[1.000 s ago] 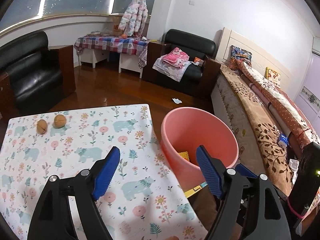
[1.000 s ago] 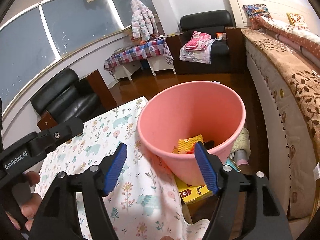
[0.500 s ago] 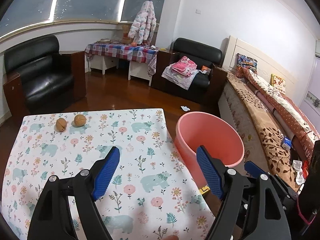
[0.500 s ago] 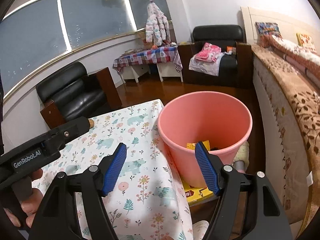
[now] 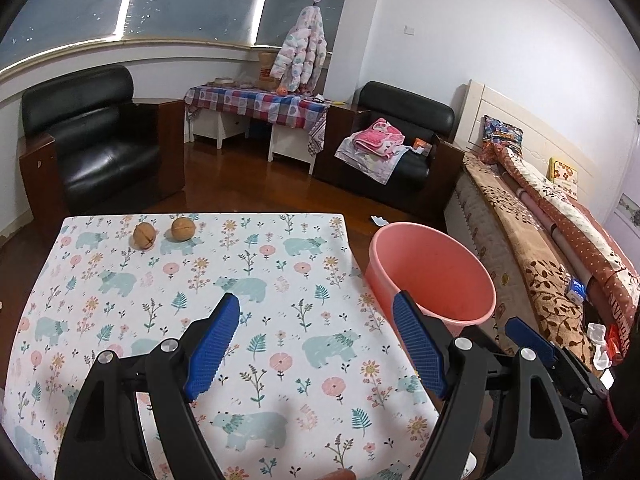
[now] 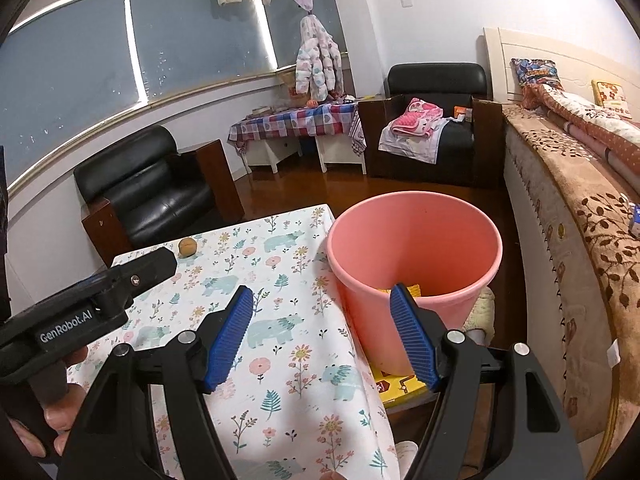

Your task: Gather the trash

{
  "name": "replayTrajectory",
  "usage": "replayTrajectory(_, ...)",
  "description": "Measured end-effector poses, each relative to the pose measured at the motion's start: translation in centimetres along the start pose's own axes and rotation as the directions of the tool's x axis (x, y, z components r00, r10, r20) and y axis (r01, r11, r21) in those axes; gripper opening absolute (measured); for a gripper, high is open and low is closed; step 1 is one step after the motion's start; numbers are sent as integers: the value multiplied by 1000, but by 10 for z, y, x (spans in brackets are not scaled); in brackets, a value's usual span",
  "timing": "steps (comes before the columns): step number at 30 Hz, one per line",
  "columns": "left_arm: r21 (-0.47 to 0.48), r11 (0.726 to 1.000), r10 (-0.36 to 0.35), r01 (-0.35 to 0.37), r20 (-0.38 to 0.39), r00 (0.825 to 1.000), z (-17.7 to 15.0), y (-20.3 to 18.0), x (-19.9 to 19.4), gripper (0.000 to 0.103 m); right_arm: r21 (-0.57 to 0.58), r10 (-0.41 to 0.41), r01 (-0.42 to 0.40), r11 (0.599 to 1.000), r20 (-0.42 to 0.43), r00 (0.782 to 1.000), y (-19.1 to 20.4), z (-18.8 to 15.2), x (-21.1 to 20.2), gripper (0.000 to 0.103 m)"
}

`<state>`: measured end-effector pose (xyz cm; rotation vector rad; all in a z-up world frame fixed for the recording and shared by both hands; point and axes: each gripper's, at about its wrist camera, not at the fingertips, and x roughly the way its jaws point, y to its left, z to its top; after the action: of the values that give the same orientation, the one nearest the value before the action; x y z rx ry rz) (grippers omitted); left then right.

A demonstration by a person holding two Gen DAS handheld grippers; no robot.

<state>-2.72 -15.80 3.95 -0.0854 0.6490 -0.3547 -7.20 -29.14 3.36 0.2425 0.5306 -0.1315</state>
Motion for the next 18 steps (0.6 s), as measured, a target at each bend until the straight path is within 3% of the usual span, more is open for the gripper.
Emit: replayTrajectory(18,-3,999,46,-46,10,999,-7,16,-6,78,0,40,-40,999,26,999,14,-1,-10,71)
